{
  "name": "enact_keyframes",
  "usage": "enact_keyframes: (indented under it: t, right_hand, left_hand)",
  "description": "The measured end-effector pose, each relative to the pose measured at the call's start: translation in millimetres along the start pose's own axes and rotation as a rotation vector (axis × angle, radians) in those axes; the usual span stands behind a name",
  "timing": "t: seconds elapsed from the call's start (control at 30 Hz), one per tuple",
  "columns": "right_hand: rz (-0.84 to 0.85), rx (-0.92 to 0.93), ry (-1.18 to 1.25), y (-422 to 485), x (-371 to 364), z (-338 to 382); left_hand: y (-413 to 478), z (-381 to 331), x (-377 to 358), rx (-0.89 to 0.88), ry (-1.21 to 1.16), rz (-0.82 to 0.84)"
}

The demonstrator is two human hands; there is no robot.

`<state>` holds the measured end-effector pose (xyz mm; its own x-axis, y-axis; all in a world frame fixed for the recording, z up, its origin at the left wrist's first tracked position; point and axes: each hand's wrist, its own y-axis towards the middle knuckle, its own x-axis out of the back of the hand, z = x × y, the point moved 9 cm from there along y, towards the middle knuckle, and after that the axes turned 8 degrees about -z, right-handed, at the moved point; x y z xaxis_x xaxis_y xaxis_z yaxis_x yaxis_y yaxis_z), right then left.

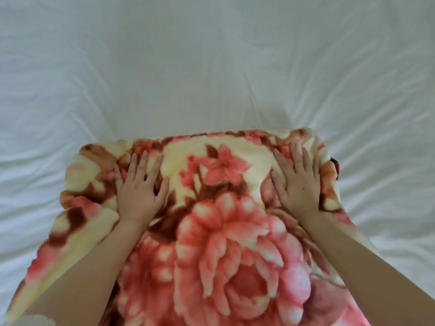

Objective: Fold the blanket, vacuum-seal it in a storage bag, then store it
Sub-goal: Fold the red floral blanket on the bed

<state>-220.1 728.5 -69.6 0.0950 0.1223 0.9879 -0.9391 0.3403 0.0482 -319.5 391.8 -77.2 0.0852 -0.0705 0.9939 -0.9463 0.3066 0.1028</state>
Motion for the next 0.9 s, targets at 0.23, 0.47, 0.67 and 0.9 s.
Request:
enact_keyframes:
  t: [0.23, 0.47, 0.67, 0.9]
  right_hand:
    - [-0.113, -0.005, 0.0, -47, 81, 13]
    - [0.1, -0.517, 0.161, -234, 105, -81]
    - [0.113, -0.72, 0.194, -313, 148, -132]
    - [-0.124, -0.847, 0.353, -391, 243, -198]
  left_hand:
    - [-35, 1, 47, -0.03, 0.053, -0.002]
    - [-73, 4, 97, 0.006, 0.097, 0.205]
    - [-81, -55, 138, 0.022, 0.162, 0.312]
    - [-125, -299, 229, -0.337, -0.2, 0.142]
